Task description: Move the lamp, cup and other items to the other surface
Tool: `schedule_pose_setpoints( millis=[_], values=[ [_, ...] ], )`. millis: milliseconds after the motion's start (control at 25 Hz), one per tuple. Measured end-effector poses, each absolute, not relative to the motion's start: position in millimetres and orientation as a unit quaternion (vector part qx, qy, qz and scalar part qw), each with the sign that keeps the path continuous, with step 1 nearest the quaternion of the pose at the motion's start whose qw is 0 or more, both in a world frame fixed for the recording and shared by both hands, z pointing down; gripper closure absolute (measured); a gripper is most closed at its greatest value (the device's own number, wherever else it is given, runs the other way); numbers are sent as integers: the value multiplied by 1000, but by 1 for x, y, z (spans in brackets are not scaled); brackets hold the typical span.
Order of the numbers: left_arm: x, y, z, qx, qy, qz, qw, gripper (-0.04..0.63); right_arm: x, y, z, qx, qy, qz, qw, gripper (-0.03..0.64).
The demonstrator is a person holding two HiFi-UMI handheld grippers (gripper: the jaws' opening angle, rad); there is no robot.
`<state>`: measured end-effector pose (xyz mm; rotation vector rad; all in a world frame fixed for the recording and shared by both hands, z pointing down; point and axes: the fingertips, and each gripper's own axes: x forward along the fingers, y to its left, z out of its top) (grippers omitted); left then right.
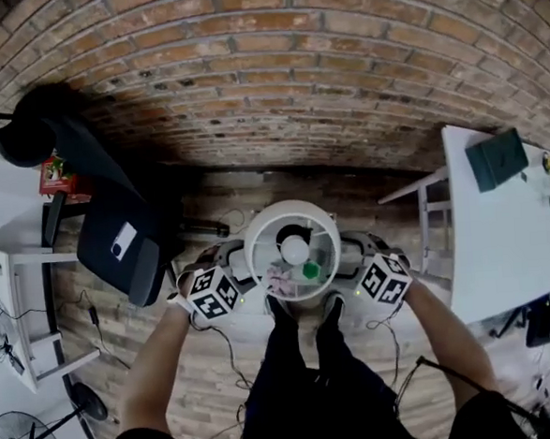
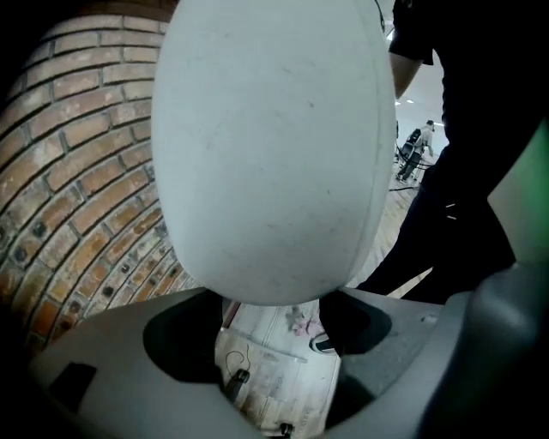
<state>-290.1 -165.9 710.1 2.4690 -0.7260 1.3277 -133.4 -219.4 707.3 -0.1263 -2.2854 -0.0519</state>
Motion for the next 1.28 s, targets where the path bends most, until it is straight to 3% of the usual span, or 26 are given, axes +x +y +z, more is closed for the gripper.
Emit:
schedule_pose_setpoints(
  millis=[440,920,1280],
  values=[
    [-214,-143,596,851,-257,447,96,252,-59,-195,592,-48,-924,-34,378,221],
    [-171,-134,534,864,-256,429,65,252,-16,-182,541,-33,-928,-41,369,222],
    [-117,-183,504,904,-171,391,28,252,41,-199,501,59,-926,-5,372,224]
  ],
)
